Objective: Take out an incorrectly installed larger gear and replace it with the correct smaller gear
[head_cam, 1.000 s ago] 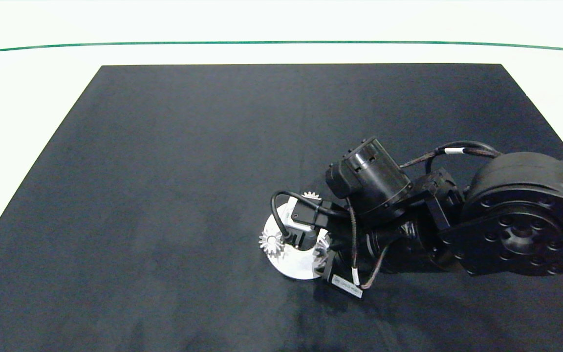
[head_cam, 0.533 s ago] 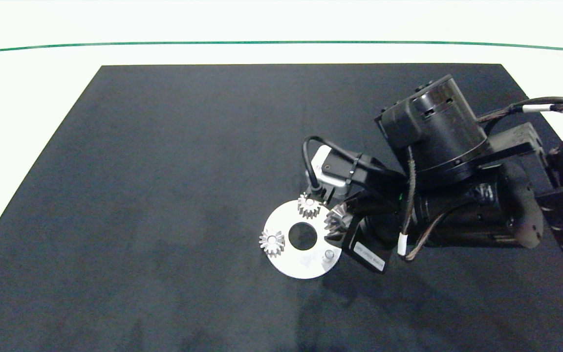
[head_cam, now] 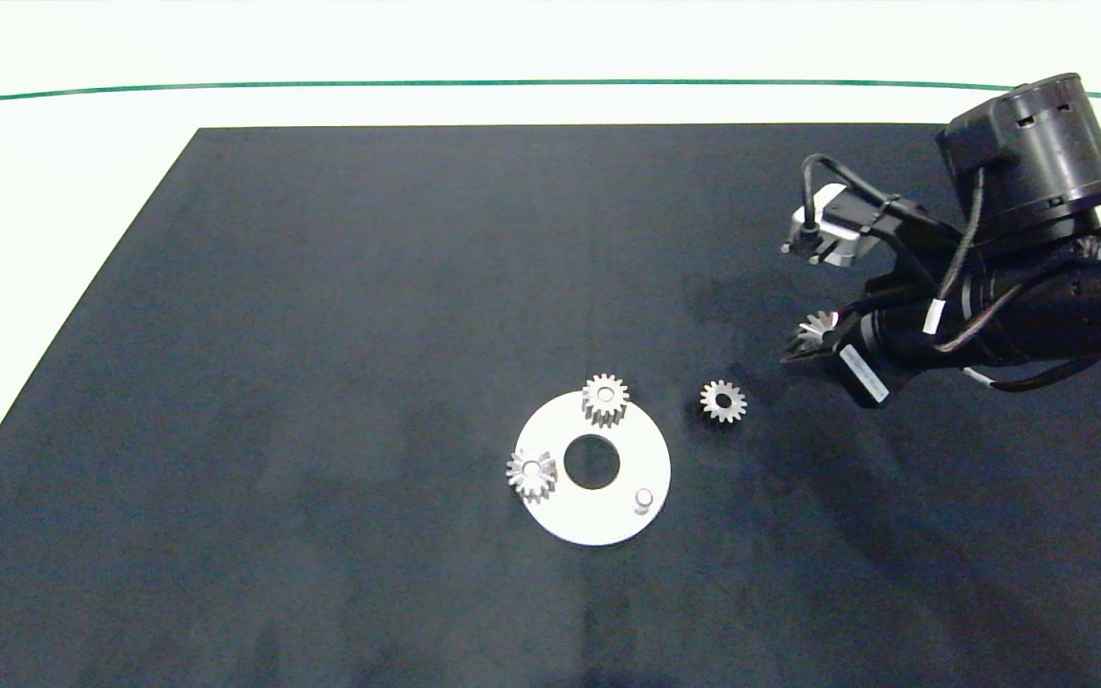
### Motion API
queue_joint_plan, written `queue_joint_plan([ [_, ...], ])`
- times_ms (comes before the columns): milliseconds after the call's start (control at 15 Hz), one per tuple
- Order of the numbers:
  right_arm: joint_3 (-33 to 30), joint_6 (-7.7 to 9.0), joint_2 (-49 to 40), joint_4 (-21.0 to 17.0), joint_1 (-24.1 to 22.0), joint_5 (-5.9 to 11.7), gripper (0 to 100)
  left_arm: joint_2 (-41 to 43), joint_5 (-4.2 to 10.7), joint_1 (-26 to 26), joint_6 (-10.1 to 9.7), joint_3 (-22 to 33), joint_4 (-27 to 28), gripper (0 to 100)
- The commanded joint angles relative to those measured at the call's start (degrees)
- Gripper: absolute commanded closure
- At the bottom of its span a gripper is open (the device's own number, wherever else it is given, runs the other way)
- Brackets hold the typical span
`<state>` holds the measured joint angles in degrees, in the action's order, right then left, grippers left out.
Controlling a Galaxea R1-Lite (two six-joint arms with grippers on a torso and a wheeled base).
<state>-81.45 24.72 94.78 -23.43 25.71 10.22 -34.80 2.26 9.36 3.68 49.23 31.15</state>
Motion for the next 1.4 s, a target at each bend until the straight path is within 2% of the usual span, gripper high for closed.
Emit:
queue_joint_plan([
  [67,0.2,0.24,0.1,-0.2,-9.5,-3.1,66,0.2,0.03,0.0,0.01,0.0,0.1,0],
  [333,1.6,0.15,3.7,-0.2,-15.3,-6.08,66,0.2,0.03,0.0,0.1,0.1,0.1,0],
  [533,2.6,-0.38,5.7,0.0,-16.0,-6.79,66,0.2,0.38,-0.1,0.1,-0.2,0.1,0],
  [600,2.5,-1.08,5.9,0.1,-16.0,-6.7,66,0.1,0.38,0.0,0.1,-0.3,0.2,0],
  [800,2.5,-1.26,6.4,0.2,-16.0,-6.61,66,0.1,0.38,0.0,0.1,-0.3,0.2,0],
  [867,2.5,-1.26,6.4,0.2,-16.0,-6.7,0,0.1,0.38,0.0,0.1,-0.3,0.2,0],
  [1133,2.4,-1.26,6.0,0.1,-16.0,-8.11,0,0.0,0.38,0.0,0.01,-0.2,0.2,0],
  [1267,2.6,-1.08,4.2,-0.3,-15.6,-10.92,0,0.0,0.38,0.0,0.01,-0.2,0.1,0],
  [1400,2.4,-0.9,0.5,-2.1,-13.1,-15.05,0,0.0,0.38,0.0,0.01,-0.3,0.2,0],
])
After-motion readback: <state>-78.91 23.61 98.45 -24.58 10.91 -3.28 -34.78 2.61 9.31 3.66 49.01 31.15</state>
